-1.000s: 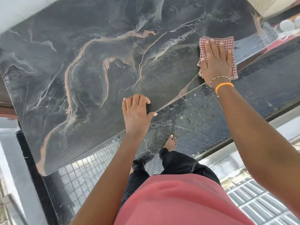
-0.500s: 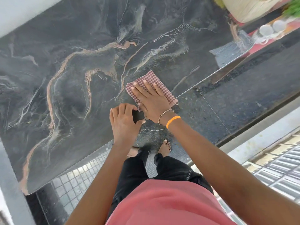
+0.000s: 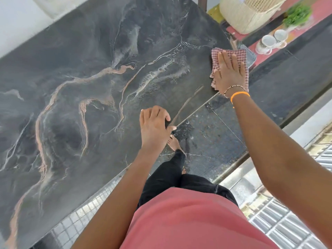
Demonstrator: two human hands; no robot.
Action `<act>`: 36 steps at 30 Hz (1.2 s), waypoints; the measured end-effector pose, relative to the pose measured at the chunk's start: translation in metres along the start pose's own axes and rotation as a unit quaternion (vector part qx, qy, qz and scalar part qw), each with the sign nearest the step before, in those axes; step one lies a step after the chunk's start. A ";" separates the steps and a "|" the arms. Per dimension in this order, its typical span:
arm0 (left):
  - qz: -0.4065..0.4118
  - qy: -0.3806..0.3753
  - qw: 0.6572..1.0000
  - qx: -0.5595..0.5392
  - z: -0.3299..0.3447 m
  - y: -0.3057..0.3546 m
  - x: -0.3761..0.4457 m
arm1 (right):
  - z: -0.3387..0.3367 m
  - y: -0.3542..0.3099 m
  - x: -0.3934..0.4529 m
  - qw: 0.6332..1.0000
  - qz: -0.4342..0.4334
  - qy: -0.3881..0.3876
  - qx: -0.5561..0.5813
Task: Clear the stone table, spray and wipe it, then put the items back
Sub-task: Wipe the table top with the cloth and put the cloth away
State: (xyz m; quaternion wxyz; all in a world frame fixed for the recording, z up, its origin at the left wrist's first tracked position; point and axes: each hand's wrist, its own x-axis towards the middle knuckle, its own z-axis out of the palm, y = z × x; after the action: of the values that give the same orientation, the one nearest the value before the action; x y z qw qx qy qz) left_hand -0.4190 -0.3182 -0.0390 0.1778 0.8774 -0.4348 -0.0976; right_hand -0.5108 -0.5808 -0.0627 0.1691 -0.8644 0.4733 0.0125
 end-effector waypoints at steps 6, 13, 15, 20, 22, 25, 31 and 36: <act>0.024 -0.024 0.999 -0.019 0.005 0.014 0.022 | 0.022 -0.023 -0.049 0.999 0.027 0.028 0.030; 0.042 -0.027 0.999 -0.003 0.013 0.021 0.027 | 0.041 -0.066 -0.062 0.971 -0.222 -0.053 -0.068; 0.031 -0.027 0.999 -0.011 0.016 0.022 0.030 | 0.041 -0.072 -0.048 0.964 -0.246 -0.051 -0.087; 0.047 -0.033 0.998 -0.013 0.024 0.034 0.048 | 0.026 -0.078 0.015 0.971 -0.216 -0.047 -0.091; 0.063 -0.028 0.997 -0.018 0.027 0.042 0.060 | 0.016 -0.065 0.040 0.979 -0.180 -0.040 -0.085; 0.097 -0.045 0.994 -0.036 0.033 0.055 0.077 | 0.002 -0.031 0.069 0.991 -0.106 -0.018 -0.079; 0.168 -0.118 0.979 0.010 0.042 0.079 0.118 | -0.017 0.029 0.071 0.999 0.029 0.019 -0.032; 0.164 -0.179 0.967 0.075 0.045 0.086 0.137 | -0.008 0.031 0.017 0.999 0.052 0.008 -0.006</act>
State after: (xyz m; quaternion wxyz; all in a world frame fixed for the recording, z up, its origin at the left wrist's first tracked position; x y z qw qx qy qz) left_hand -0.4136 -0.4851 -0.0486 0.0446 0.7731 -0.6036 -0.1896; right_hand -0.5280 -0.6121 -0.0673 0.1590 -0.8399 0.5186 0.0176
